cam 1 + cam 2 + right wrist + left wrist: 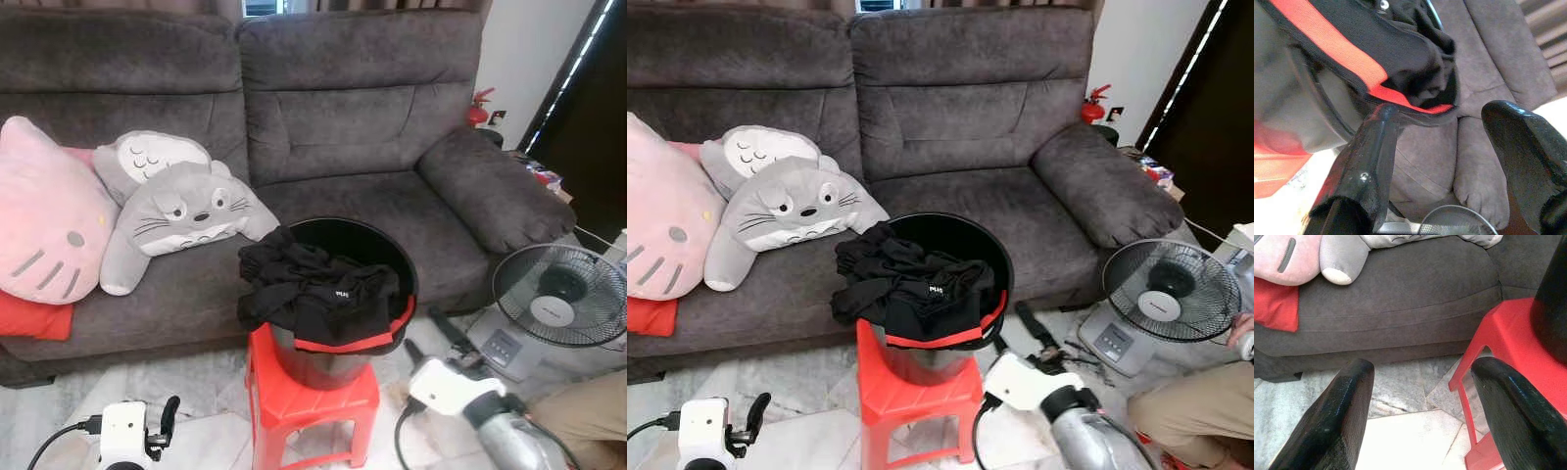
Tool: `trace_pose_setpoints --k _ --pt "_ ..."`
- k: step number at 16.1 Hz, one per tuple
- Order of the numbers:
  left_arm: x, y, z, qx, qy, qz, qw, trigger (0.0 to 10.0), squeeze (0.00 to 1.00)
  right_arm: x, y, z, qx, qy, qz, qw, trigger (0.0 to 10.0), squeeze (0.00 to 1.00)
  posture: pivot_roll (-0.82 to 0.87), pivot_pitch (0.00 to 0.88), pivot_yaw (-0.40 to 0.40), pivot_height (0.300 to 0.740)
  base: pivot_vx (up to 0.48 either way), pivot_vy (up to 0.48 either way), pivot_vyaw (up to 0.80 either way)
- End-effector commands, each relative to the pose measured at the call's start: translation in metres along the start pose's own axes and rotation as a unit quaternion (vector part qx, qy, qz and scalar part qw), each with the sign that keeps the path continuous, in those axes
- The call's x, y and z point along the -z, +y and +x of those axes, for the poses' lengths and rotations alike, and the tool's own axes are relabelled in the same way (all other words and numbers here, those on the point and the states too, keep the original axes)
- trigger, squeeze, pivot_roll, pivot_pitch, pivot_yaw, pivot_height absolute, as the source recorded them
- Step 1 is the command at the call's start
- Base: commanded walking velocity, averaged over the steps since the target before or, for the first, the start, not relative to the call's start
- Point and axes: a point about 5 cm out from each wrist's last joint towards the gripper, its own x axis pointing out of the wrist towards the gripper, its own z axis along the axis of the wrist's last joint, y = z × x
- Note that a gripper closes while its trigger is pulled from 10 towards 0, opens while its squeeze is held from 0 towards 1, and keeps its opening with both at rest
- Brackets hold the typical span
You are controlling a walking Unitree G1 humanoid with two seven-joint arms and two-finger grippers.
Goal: Hang hanger
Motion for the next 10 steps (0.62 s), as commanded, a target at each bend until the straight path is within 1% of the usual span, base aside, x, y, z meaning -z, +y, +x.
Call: trace_pose_setpoints --k 1,2,3,4,6,7,10 --pt "0.002 0.0009 0.0 0.001 0.005 0.007 1.0 10.0 0.0 -0.0014 -0.004 0.0022 -0.008 -0.001 -0.012 1.0 10.0 0.0 -0.03 0.0 -0.064 0.74 0.0 0.0 0.0" --pt "0.0021 0.0009 0.0 0.002 0.004 0.007 1.0 10.0 0.0 -0.0024 -0.0046 0.0024 -0.014 -0.003 0.001 1.0 10.0 0.89 -0.03 0.0 -0.065 0.74 0.0 0.0 0.0" --pt "0.0025 0.001 -0.0001 0.003 0.004 0.007 1.0 10.0 0.0 -0.0049 -0.0038 0.0013 -0.027 -0.009 0.011 1.0 10.0 1.0 -0.03 0.0 -0.065 0.74 0.0 0.0 0.0" --pt "0.0027 0.001 -0.0002 0.003 0.004 0.007 1.0 10.0 0.0 -0.0055 -0.0029 0.0006 -0.033 -0.009 0.007 0.999 10.0 1.0 -0.03 0.0 -0.065 0.74 0.0 0.0 0.0" --pt "0.0033 0.0006 -0.0008 0.005 0.005 0.007 1.0 10.0 0.0 -0.0044 0.0 -0.0003 -0.051 -0.004 0.011 0.999 10.0 1.0 -0.03 0.0 -0.064 0.74 0.0 0.0 0.0" --pt "0.0034 -0.0009 -0.0007 0.008 0.006 0.008 1.0 10.0 0.0 -0.0036 0.0007 0.0013 -0.066 -0.004 0.004 0.998 10.0 0.0 -0.03 0.0 -0.063 0.74 0.0 0.0 0.0" --pt "0.0021 -0.0025 0.0005 0.006 0.002 0.008 1.0 10.0 0.0 -0.0026 -0.0061 0.0088 -0.066 -0.002 -0.009 0.998 10.0 0.0 -0.03 0.0 -0.066 0.74 0.0 0.0 0.0"
